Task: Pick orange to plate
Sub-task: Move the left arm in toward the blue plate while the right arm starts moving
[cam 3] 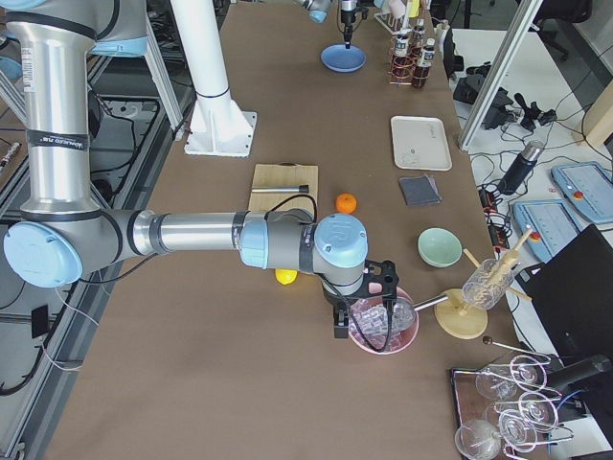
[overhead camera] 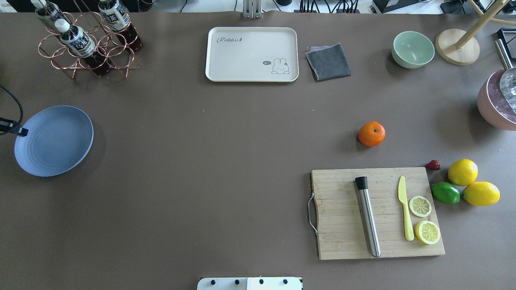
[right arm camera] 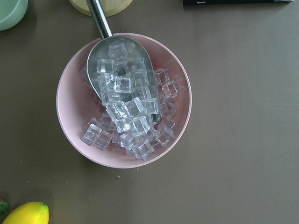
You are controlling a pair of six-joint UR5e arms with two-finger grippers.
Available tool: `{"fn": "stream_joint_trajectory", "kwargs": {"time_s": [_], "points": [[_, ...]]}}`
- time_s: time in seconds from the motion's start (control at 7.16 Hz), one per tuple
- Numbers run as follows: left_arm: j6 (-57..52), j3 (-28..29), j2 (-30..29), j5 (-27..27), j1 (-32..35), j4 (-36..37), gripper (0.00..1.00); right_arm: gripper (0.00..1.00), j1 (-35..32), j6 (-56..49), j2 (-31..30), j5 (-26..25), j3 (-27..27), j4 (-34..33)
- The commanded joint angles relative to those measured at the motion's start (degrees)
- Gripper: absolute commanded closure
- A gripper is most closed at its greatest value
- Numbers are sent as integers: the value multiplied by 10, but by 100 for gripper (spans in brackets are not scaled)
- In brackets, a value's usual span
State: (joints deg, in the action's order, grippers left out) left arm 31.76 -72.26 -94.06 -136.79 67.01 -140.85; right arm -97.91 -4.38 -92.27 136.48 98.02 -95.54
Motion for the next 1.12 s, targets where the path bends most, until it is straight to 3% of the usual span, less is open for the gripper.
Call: {"fn": "stream_joint_trajectory", "kwargs": {"time_s": [0.0, 0.28, 0.56, 0.7, 0.98], "points": [[1, -10, -30, -103, 58, 57, 100, 0, 0, 2, 9, -1, 4, 0], [33, -106, -29, -123, 70, 133, 100, 0, 7, 27, 31, 11, 3, -1], [165, -193, -31, -104, 30, 131, 100, 0, 66, 114, 62, 33, 9, 0], [243, -245, -29, -36, -28, 131, 100, 0, 95, 163, 74, 32, 17, 20], [357, -303, -39, 48, -130, 132, 100, 0, 177, 342, 89, 4, 13, 130]]}}
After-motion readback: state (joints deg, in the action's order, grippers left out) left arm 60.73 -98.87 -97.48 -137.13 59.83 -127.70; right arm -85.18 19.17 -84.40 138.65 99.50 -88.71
